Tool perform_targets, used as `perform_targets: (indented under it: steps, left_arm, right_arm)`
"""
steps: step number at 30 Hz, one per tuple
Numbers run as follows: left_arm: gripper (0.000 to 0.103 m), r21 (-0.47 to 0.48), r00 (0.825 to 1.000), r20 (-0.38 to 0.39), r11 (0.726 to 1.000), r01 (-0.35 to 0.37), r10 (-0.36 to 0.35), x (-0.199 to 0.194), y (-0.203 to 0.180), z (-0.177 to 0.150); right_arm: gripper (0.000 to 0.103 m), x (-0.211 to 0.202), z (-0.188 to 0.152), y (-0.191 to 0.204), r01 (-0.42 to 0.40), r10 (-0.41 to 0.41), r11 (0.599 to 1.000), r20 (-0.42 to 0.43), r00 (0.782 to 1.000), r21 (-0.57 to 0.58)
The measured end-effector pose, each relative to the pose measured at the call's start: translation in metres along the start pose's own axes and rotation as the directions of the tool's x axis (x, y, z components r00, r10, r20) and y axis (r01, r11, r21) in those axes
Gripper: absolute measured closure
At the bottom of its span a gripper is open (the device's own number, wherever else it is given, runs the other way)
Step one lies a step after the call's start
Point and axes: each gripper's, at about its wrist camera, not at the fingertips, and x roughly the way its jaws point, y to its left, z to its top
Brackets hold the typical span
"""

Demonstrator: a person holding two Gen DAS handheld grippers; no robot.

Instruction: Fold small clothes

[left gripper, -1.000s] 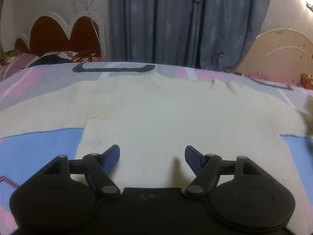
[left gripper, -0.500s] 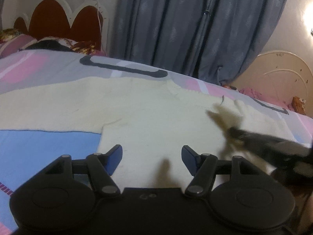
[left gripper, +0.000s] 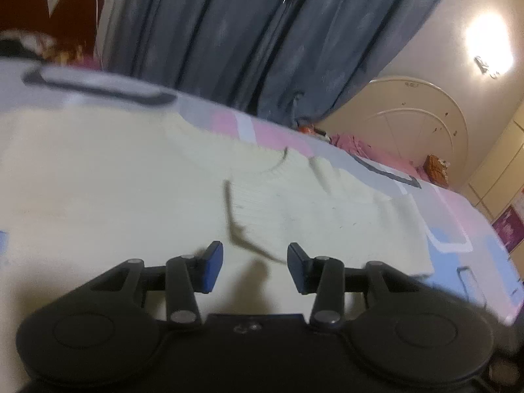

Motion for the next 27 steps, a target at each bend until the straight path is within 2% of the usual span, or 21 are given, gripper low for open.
perform_targets:
  steps: [2, 3, 4, 5, 8, 13, 17, 22, 27]
  left_arm:
    - [0.066, -0.039, 1.000, -0.023, 0.999, 0.013, -0.014, 0.016, 0.001, 0.004]
    - [0.075, -0.046, 0.999, -0.029, 0.999, 0.013, -0.014, 0.022, 0.001, 0.006]
    - [0.097, -0.044, 0.999, -0.034, 0.999, 0.009, -0.010, 0.027, 0.002, 0.007]
    - [0.099, -0.036, 0.999, -0.036, 0.999, 0.006, -0.007, 0.030, 0.002, 0.008]
    - [0.100, -0.010, 0.999, 0.038, 1.000, -0.009, 0.010, 0.012, 0.009, 0.013]
    - [0.100, 0.019, 0.981, 0.154, 0.992, -0.121, 0.117, -0.036, 0.048, 0.023]
    - [0.100, -0.020, 0.974, 0.128, 0.983, -0.184, 0.186, -0.047, 0.084, 0.022]
    - [0.100, -0.018, 0.975, 0.116, 0.982, -0.190, 0.191, -0.045, 0.090, 0.018]
    - [0.100, -0.041, 0.968, 0.142, 0.979, -0.201, 0.205, -0.051, 0.095, 0.018]
  right_arm:
    - [0.087, 0.000, -0.001, -0.009, 0.017, -0.017, 1.000, -0.022, 1.000, 0.016]
    - [0.087, -0.002, 0.000, -0.012, 0.023, -0.022, 0.999, -0.031, 0.999, 0.023]
    - [0.087, -0.006, -0.002, -0.018, 0.028, -0.027, 0.999, -0.036, 0.999, 0.031]
    - [0.087, -0.007, -0.003, -0.022, 0.036, -0.035, 0.999, -0.040, 0.999, 0.040]
    - [0.087, -0.008, -0.002, -0.029, 0.045, -0.042, 0.996, -0.044, 0.998, 0.071]
    - [0.087, -0.007, 0.001, -0.032, 0.047, -0.043, 0.996, -0.046, 0.998, 0.078]
    - [0.087, -0.004, 0.002, -0.031, 0.048, -0.044, 0.995, -0.049, 0.998, 0.084]
    - [0.087, -0.004, 0.005, -0.033, 0.062, -0.059, 0.994, -0.035, 0.998, 0.087]
    - [0.087, -0.012, 0.013, -0.040, 0.069, -0.067, 0.993, -0.024, 0.997, 0.093]
